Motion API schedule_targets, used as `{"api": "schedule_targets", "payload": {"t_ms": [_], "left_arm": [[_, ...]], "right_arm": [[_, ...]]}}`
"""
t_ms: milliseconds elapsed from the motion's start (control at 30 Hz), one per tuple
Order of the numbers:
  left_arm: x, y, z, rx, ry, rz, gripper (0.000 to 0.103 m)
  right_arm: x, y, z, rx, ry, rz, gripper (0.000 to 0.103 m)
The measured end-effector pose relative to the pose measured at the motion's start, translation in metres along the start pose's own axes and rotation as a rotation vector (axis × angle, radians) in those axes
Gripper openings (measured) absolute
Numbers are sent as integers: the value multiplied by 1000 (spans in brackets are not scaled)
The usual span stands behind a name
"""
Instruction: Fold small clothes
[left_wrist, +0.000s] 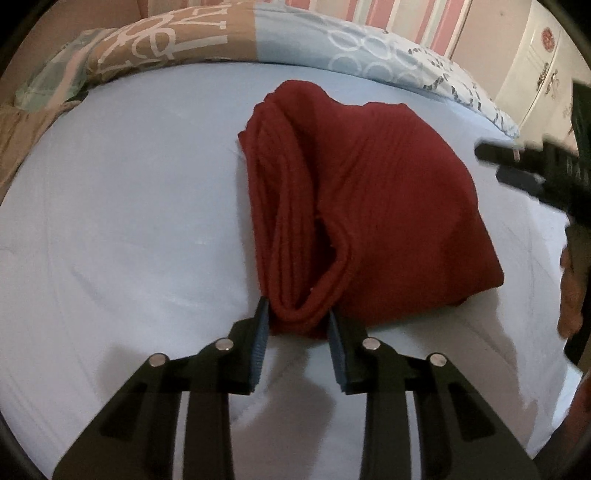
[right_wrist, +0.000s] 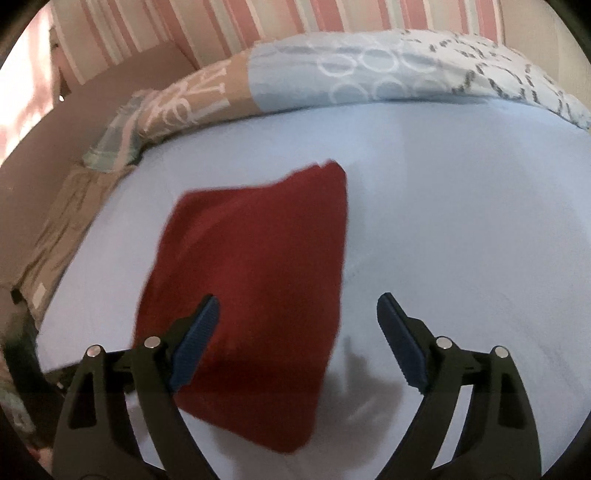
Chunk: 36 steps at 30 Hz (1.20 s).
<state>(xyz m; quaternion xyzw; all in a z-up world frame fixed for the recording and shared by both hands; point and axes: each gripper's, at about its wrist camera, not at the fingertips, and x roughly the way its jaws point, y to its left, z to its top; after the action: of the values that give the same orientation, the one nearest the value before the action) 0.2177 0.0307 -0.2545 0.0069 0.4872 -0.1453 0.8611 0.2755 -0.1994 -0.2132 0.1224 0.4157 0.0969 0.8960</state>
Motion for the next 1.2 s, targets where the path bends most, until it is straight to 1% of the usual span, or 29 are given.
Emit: {"api": "schedule_targets", "payload": {"t_ms": [33,67,100,133,167,200,267,300,367,433,467,533,600,633,733,767,867,933,1000,1033,1067,1133,1200], "left_arm": [[-1,-1,-1,5,-6,9,32],[-4,-2,-2,8,-13,17,34],[-8,-3,-2,8,-27,18,41],[-17,-4,-1,10,-52,9,49],[-25,-4,2,13,-75,-4,66],[-39,-6,8,20,-118,-23,80],[-54,-11,23,38,-172,-21,88],[-56,-14,33,50,-182,-19,89],[-47,-20,59,70,-160,-7,89],[-23,-24,80,98,-108,31,89],[-10,-25,85,116,-77,52,88],[17,-23,85,156,-6,93,87],[26,-15,74,186,-3,137,88],[27,-7,66,180,-12,140,88],[29,17,48,94,-25,104,90],[29,21,43,80,-28,98,90],[31,26,32,52,-28,75,90],[22,25,32,27,-37,36,90],[8,21,33,33,-52,4,89],[2,18,36,38,-47,-27,91],[0,18,36,38,-42,-38,94],[1,18,38,23,-25,-73,97],[12,23,38,-11,27,-108,98]], "right_arm": [[5,2,6,-11,10,-8,89],[8,3,9,-20,17,-16,89],[8,4,12,-26,16,-17,89],[6,4,14,-30,3,-12,89],[4,3,15,-32,-8,-10,89],[2,3,15,-35,-16,-10,90],[2,1,16,-38,-25,-17,90],[3,-1,17,-36,-23,-25,90],[6,-6,17,-6,-18,-31,90],[6,-10,16,15,-16,-33,90],[5,-12,16,17,-13,-35,90],[5,-13,14,6,-6,-49,90],[5,-14,12,-4,-2,-56,90],[5,-14,11,-8,-1,-59,90],[10,-13,6,-12,13,-58,90],[13,-12,3,-17,19,-58,90],[15,-11,-1,-28,28,-61,90],[11,-12,-2,-25,26,-53,90],[4,-15,-2,-18,6,-45,90],[1,-17,-2,-14,-4,-44,90],[-1,-18,-2,-11,-8,-45,90],[-2,-22,-2,1,-9,-49,91],[-1,-23,-2,13,-2,-45,91]]}}
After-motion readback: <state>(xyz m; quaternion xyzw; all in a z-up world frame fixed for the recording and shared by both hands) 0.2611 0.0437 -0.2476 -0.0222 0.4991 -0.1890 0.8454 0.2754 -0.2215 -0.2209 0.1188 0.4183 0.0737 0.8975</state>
